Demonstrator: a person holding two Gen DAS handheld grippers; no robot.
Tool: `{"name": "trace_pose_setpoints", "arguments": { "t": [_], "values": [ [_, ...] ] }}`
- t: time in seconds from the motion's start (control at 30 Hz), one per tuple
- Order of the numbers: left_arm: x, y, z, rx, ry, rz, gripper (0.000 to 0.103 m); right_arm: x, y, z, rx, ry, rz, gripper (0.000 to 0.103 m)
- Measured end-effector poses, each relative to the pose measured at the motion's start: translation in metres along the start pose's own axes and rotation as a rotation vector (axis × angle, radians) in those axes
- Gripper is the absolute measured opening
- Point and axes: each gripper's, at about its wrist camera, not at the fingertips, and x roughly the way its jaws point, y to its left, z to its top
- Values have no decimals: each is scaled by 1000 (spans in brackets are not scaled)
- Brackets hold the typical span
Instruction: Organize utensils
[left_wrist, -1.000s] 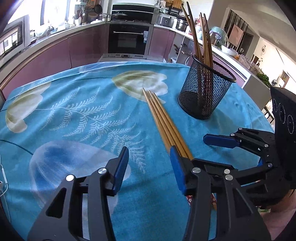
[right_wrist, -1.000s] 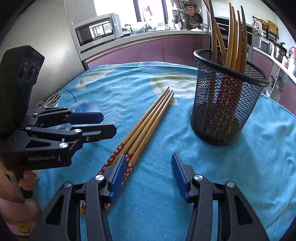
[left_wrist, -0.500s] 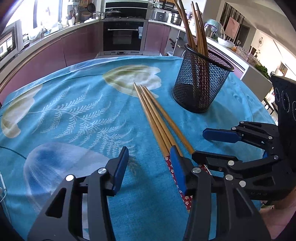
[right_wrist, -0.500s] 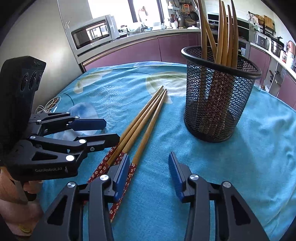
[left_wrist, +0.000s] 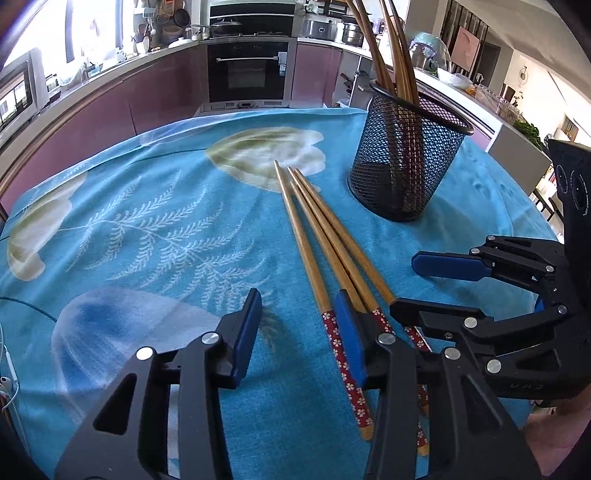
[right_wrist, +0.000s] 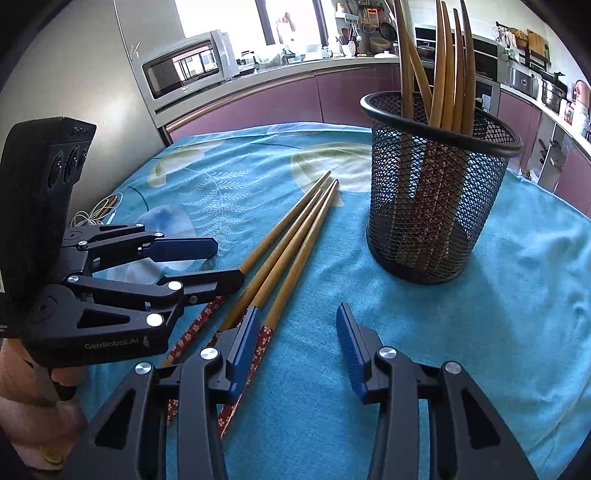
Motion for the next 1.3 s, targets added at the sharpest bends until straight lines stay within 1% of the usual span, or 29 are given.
{"name": "trace_pose_setpoints", "arguments": {
  "t": [0.1,0.17,0.33,0.53,0.8,0.9,0.93,1.0,1.07,1.3],
  "values": [
    [-1,4,0,-17,4,-3,31,1,1,1,-2,1,-6,40],
    [-2,5,1,-23,6,-7,30,2,1,3,-5,4,-11,38],
    [3,5,8,-23,5,0,29,7,1,9,-9,7,-21,32],
    [12,2,20,-5,13,16,29,16,-1,20,-10,12,-32,29],
    [25,-1,33,7,23,34,17,25,-1,29,-3,9,-43,25],
    [27,-2,35,3,23,36,15,26,-3,32,8,6,-47,20],
    [27,-2,36,-2,23,34,14,26,-4,32,13,6,-47,16],
    [27,-3,36,-7,24,27,10,26,-8,32,31,4,-38,12],
    [27,-4,36,-12,23,30,9,25,-12,32,51,3,-24,8],
    [23,-3,33,-42,17,18,9,19,-20,27,89,-2,9,7]
  ]
}}
